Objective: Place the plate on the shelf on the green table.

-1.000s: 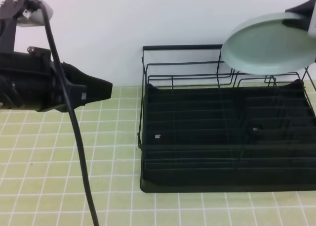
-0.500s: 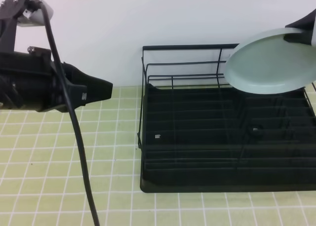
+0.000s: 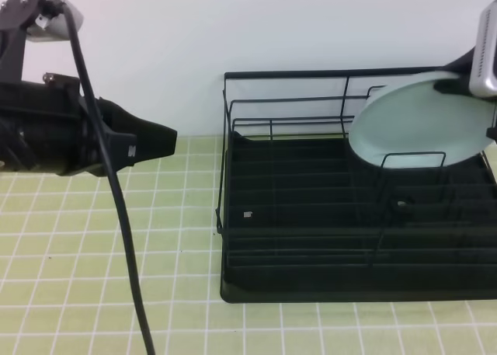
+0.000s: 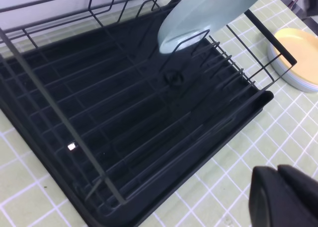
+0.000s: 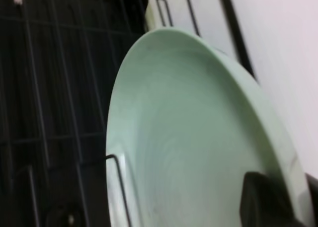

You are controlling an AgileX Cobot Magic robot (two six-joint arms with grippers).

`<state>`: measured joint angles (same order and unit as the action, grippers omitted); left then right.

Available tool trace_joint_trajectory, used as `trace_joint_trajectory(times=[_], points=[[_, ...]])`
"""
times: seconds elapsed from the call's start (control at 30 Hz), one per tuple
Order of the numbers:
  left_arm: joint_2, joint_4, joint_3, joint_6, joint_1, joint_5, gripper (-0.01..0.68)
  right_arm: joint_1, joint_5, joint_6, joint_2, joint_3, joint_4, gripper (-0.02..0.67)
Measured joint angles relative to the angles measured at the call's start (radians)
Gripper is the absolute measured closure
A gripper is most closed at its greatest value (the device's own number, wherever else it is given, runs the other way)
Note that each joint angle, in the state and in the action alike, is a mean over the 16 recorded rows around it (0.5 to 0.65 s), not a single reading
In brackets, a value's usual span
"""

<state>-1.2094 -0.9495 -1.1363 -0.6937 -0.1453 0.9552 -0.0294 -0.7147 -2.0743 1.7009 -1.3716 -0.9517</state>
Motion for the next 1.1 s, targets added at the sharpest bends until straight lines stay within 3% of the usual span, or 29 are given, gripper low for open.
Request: trace_joint_trajectory(times=[0.23,0.6,0.73,0.83,1.1], points=[[0.0,0.0,0.0,0.0,0.0,0.001,0.673,0.0,0.011,0.027,0.036,0.0,0.005,0.616],[0.0,0.0,0.0,0.0,0.0,0.002,0.673,0.0,0.024,0.067,0.039,0.0,-0.024,0.387],[0.0,0.003,0.0,0.0,0.0,0.003,0.673,0.0,0.024,0.084,0.015,0.0,-0.056,0.333],[0.0,0.006,0.0,0.0,0.0,0.004,0.673,0.0,0.025,0.104,-0.021,0.0,-0.079,0.352],[0.008,0.008,0.0,0.007,0.0,0.013,0.673,0.0,0.025,0.275,-0.22,0.001,-0.123,0.525]])
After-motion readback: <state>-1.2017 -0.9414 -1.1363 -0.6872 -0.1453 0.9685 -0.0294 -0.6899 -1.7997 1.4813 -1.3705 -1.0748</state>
